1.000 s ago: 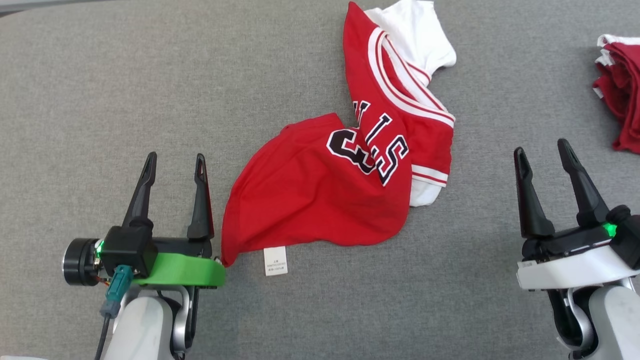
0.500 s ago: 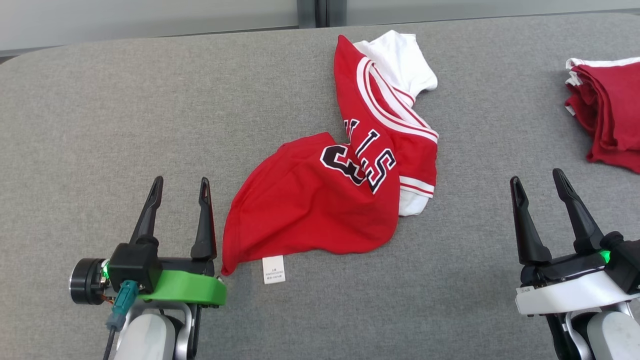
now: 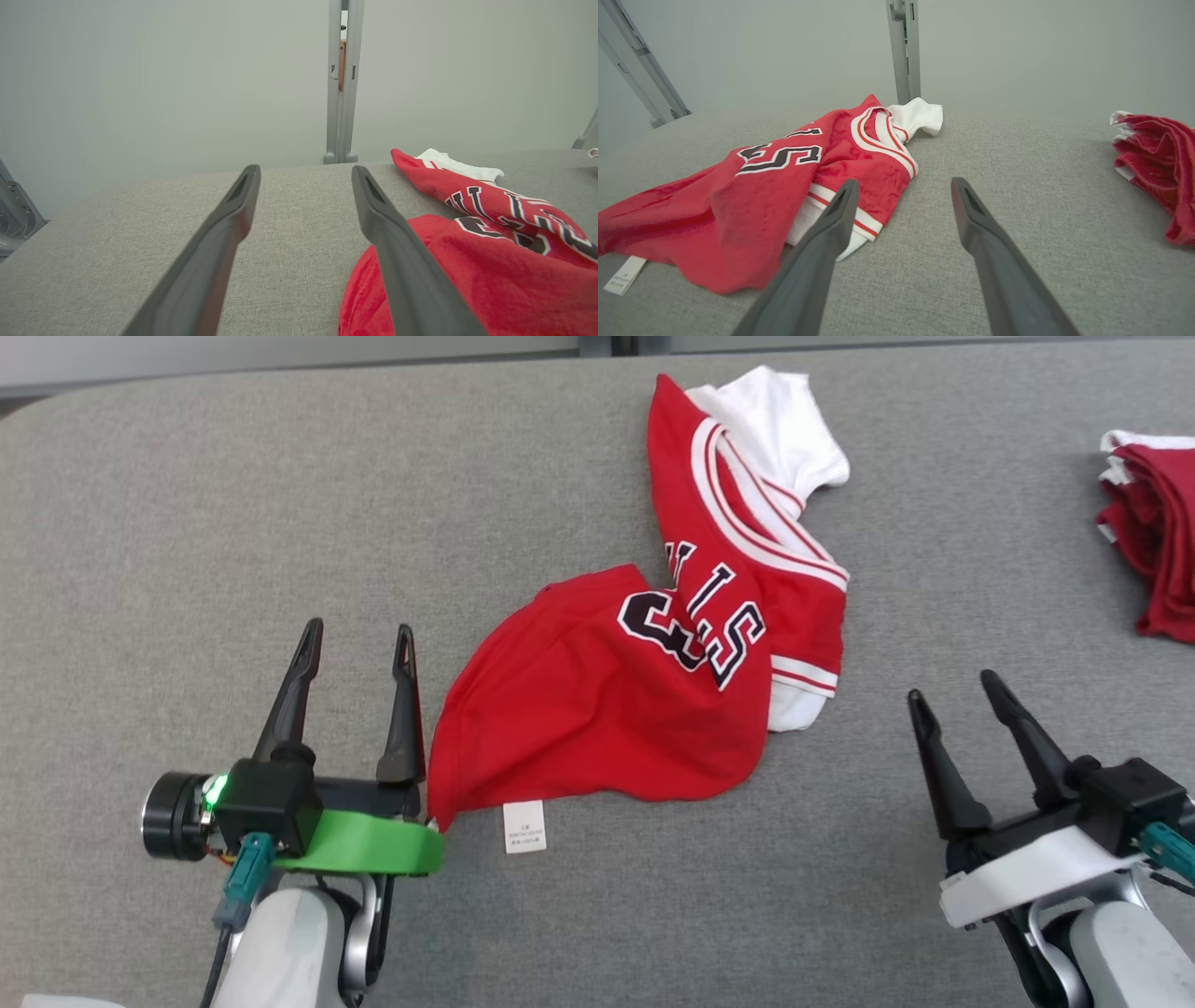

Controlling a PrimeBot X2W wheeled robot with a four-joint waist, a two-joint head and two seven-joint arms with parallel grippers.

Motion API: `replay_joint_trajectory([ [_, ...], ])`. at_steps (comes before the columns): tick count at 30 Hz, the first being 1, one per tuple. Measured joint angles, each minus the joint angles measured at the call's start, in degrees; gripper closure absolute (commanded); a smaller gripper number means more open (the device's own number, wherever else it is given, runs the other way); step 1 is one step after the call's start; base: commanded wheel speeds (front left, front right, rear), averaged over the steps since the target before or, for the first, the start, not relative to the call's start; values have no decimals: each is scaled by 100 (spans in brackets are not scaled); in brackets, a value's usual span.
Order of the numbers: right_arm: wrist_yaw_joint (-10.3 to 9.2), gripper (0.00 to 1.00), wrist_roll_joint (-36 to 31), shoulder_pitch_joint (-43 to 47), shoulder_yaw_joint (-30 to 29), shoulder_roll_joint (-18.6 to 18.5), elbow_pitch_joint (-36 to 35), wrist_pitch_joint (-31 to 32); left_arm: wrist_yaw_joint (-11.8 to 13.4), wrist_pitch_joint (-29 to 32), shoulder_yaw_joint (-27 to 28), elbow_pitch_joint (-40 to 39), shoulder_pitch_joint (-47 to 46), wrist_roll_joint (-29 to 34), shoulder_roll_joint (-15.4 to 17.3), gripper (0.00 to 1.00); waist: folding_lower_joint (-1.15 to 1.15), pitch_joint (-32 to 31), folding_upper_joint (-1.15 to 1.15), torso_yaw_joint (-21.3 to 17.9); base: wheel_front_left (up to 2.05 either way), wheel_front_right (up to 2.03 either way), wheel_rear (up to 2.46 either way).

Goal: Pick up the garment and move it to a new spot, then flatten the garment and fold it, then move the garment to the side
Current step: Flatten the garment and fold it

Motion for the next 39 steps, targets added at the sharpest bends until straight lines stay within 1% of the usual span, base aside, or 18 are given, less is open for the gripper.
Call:
replay_joint_trajectory([
  [3, 0, 0, 119, -271, 298, -75, 388, -9, 0, -1, -55, -64, -143, 0, -40, 0, 0, 167, 0, 96, 0, 0, 0],
  [9, 0, 0, 333, -815, 944, -99, 1247, -8, -1, -1, -123, -120, -291, 0, -92, 0, 0, 454, 0, 288, 0, 0, 0],
  [13, 0, 0, 459, -1122, 1155, -51, 1796, -1, 0, 0, -129, -119, -315, 0, -121, 0, 0, 573, 0, 404, 0, 0, 0],
  [14, 0, 9, 490, -1180, 1184, -44, 1860, -10, 0, 0, -126, -116, -315, 0, -126, 0, 0, 592, 0, 425, 0, 0, 0],
  [15, 0, 68, 520, -1227, 1205, -36, 1919, -11, 0, 0, -126, -116, -315, 0, -131, 0, 0, 603, 0, 439, 0, 0, 0],
  [16, -2, 100, 570, -1258, 1247, -33, 1963, -12, 0, 0, -123, -114, -315, 0, -135, 0, 0, 608, 0, 450, 0, 0, 0],
  [19, -5, 100, 651, -1304, 1305, -56, 1953, -44, 0, 0, -102, -115, -315, 7, -140, 0, 0, 589, 0, 436, 0, 0, 0],
  [22, -4, 100, 655, -1243, 1245, -77, 1666, -120, 2, 0, -69, -118, -309, 22, -148, 0, 0, 556, 0, 392, 0, 0, 0],
  [25, -4, 100, 594, -1129, 985, -169, 1098, -172, 5, 0, -21, -125, -291, 56, -148, 0, 0, 520, 0, 325, 0, 0, 0],
  [32, -3, 100, 220, -747, 243, -431, -338, -182, -2, -1, 37, -140, -254, 97, -147, 0, 0, 448, 0, 154, 0, 0, 0],
  [36, -3, 100, 57, -543, -155, -434, -1165, 54, -21, 0, 53, -142, -242, 110, -148, 0, 0, 406, 0, 98, 0, 0, 0],
  [39, -3, 100, -8, -386, -414, -393, -1589, 307, -25, -1, 49, -152, -238, 110, -151, 0, 0, 402, 0, 83, 0, 0, 0],
])
